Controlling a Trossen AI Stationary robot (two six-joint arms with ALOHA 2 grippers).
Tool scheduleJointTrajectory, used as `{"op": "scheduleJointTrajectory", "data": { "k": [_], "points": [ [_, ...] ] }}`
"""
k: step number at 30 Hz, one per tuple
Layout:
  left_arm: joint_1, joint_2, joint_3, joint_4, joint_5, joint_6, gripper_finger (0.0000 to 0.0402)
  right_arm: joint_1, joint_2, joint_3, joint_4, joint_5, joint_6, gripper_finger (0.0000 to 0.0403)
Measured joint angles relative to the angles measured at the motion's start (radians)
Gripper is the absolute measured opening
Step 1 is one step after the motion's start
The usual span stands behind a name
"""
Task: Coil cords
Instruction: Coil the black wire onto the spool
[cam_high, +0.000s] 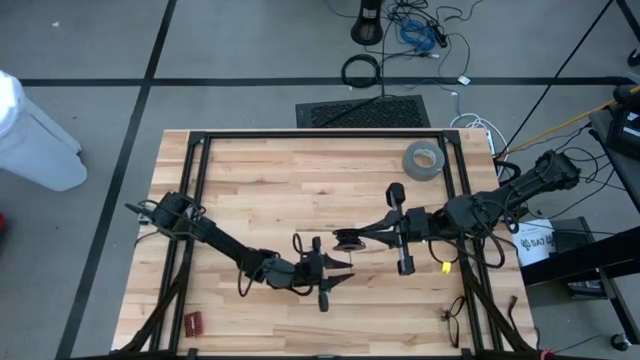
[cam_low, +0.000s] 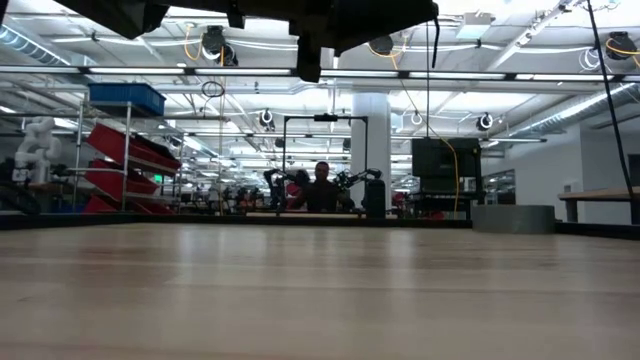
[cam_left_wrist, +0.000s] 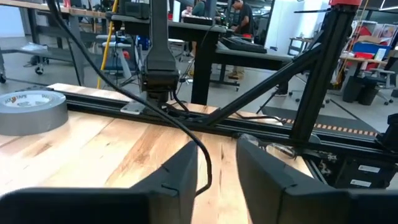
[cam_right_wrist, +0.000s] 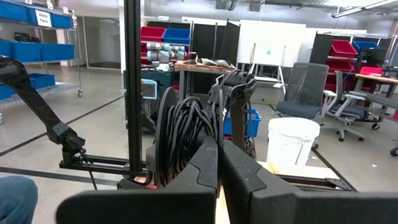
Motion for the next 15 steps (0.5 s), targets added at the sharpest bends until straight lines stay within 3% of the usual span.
{"op": "scheduleJointTrajectory", "data": {
  "k": [9, 15],
  "points": [
    [0.000, 0.000, 0.000, -0.002, -0.042, 0.001, 0.0015, 0.000, 0.000, 0.000, -0.005, 0.000, 0.000, 0.0000],
    [-0.012, -0.031, 0.000, -0.092, -0.115, 0.051, 0.0004, 0.002, 0.000, 0.000, -0.030, 0.000, 0.009, 0.0000]
  ]
}}
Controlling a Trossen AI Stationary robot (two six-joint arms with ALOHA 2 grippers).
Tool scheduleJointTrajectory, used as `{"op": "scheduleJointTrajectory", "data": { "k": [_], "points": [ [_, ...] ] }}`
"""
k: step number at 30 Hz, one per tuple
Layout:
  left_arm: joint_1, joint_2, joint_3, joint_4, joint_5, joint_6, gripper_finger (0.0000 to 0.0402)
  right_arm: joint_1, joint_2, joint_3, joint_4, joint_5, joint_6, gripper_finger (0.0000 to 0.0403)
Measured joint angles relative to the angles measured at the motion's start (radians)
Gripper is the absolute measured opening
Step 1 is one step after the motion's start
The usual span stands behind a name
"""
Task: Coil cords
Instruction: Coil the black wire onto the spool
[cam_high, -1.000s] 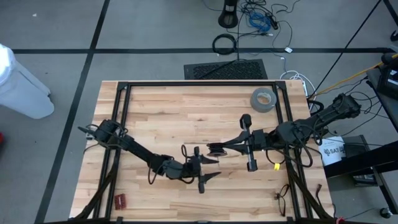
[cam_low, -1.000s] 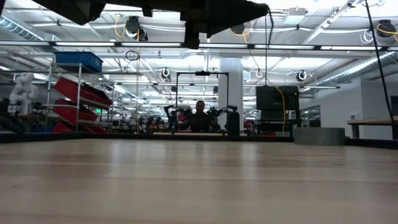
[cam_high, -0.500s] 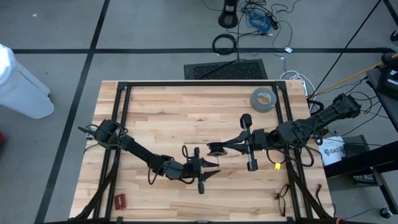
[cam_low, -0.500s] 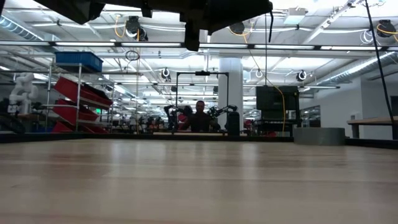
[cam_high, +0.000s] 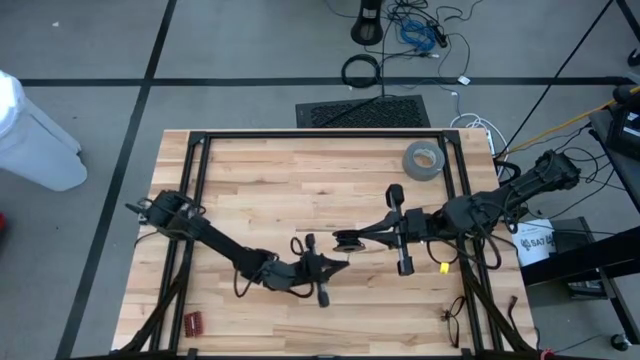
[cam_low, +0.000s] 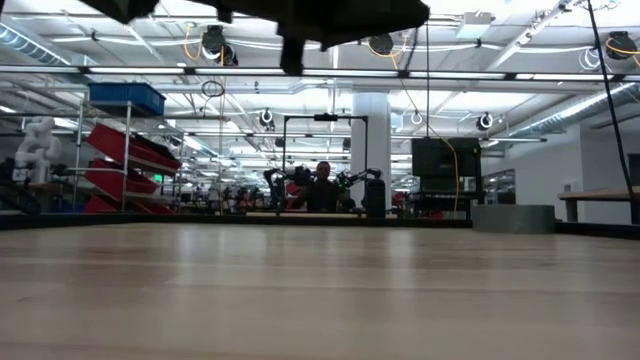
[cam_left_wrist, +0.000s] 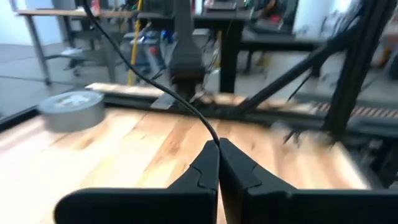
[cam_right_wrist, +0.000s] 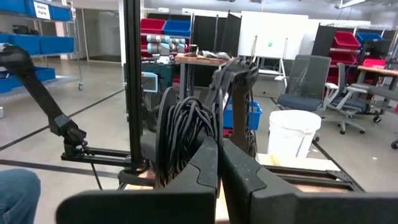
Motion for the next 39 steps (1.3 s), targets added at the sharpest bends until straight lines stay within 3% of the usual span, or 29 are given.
{"op": "scheduleJointTrajectory", "data": {
  "k": [6, 12, 16, 26, 39],
  "points": [
    [-0.029, -0.147, 0.000, -0.378, -0.123, -0.062, 0.0003, 0.010, 0.000, 0.000, -0.022, 0.000, 0.022, 0.0000],
    [-0.069, -0.349, 0.000, -0.810, -0.170, -0.233, 0.0002, 0.034, 0.000, 0.000, -0.028, 0.000, 0.023, 0.0000],
    [-0.113, -0.460, 0.000, -0.978, -0.197, -0.309, 0.0001, 0.034, -0.001, 0.000, -0.051, 0.000, 0.047, 0.0000],
    [-0.237, -0.616, 0.000, -1.068, -0.344, -0.312, 0.0001, 0.034, 0.014, 0.000, -0.133, 0.005, 0.076, 0.0000],
    [-0.273, -0.698, -0.001, -1.098, -0.437, -0.312, 0.0001, 0.034, 0.062, 0.000, -0.158, -0.001, 0.067, 0.0000]
  ]
}}
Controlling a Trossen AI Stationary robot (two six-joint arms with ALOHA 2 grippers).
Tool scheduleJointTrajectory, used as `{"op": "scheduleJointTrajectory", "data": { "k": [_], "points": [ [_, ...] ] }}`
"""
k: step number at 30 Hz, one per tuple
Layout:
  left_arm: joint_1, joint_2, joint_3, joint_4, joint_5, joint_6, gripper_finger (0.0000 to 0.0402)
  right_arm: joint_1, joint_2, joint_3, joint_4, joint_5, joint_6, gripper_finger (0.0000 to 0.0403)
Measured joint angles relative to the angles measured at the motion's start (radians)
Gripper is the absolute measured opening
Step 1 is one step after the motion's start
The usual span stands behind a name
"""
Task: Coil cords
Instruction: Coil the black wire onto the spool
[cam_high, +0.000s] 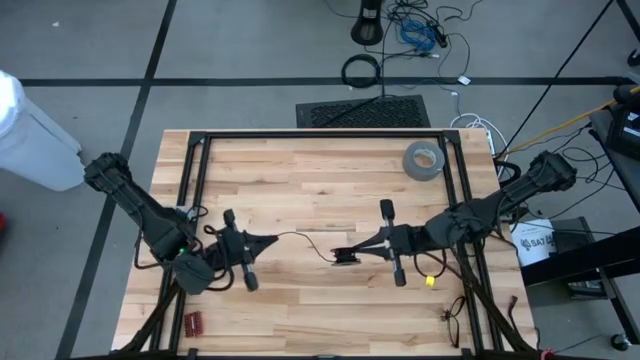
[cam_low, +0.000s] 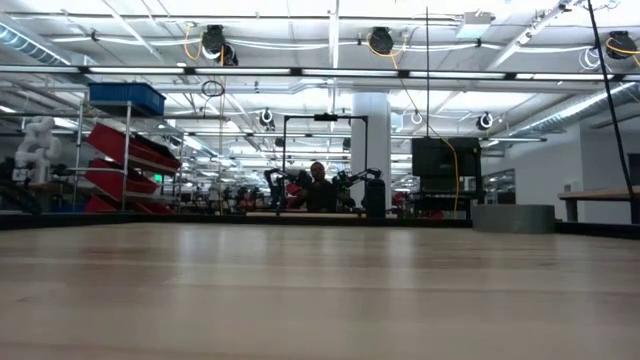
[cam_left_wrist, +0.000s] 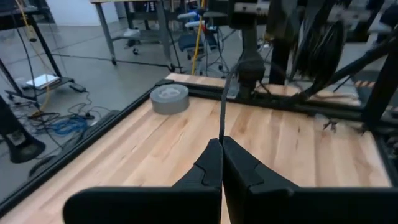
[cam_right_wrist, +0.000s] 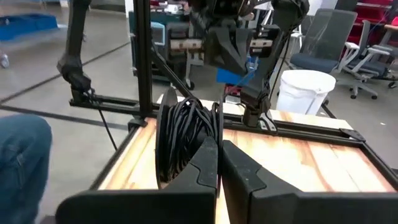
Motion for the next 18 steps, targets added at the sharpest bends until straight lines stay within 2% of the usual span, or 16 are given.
{"op": "scheduleJointTrajectory", "data": {
  "k": [5, 18],
  "points": [
    [-0.008, -0.001, 0.000, 0.086, -0.001, 0.032, 0.0001, -0.005, 0.034, 0.000, -0.003, 0.024, -0.032, 0.0000],
    [0.038, -0.001, 0.000, 0.248, -0.003, 0.080, 0.0001, -0.059, 0.126, 0.000, 0.062, 0.225, -0.072, 0.0000]
  ]
}}
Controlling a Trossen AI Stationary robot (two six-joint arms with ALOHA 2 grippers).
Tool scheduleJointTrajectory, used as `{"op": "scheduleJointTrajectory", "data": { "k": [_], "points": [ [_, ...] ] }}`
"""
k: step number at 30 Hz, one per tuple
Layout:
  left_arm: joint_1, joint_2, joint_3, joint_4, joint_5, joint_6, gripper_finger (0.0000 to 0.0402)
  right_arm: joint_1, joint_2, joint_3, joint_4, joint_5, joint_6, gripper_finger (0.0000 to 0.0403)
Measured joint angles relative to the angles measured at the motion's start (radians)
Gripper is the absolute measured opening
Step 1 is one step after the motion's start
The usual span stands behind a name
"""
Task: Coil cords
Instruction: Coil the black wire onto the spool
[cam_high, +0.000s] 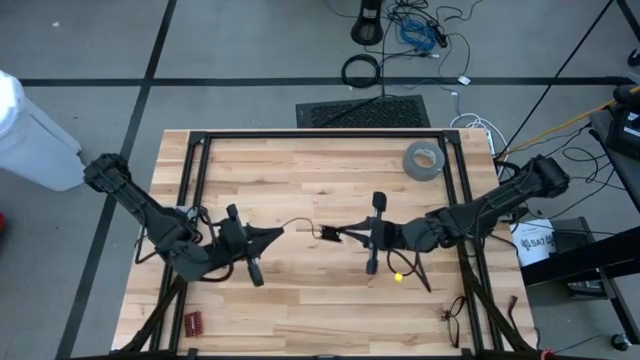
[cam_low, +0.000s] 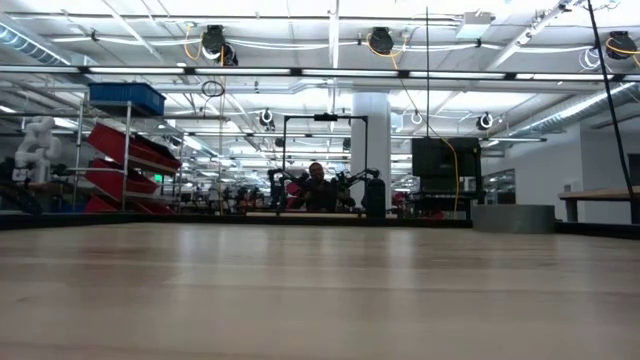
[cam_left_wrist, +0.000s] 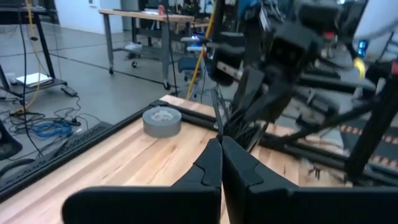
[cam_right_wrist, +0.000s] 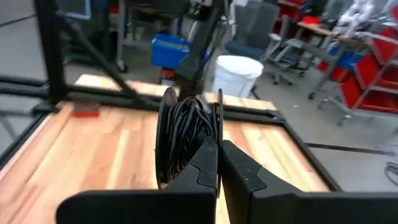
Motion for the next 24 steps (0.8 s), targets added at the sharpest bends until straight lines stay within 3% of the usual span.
{"op": "scheduleJointTrajectory", "data": {
  "k": [11, 20, 24],
  "points": [
    [0.065, 0.000, 0.000, 0.159, 0.022, 0.127, 0.0001, -0.011, 0.043, 0.000, 0.079, 0.068, -0.056, 0.0000],
    [0.071, 0.000, 0.000, 0.177, 0.027, 0.132, 0.0001, -0.014, 0.044, 0.000, 0.084, 0.071, -0.046, 0.0000],
    [0.072, 0.019, 0.001, 0.254, 0.078, 0.129, 0.0001, -0.026, 0.059, 0.000, 0.084, 0.099, -0.029, 0.0000]
  ]
}}
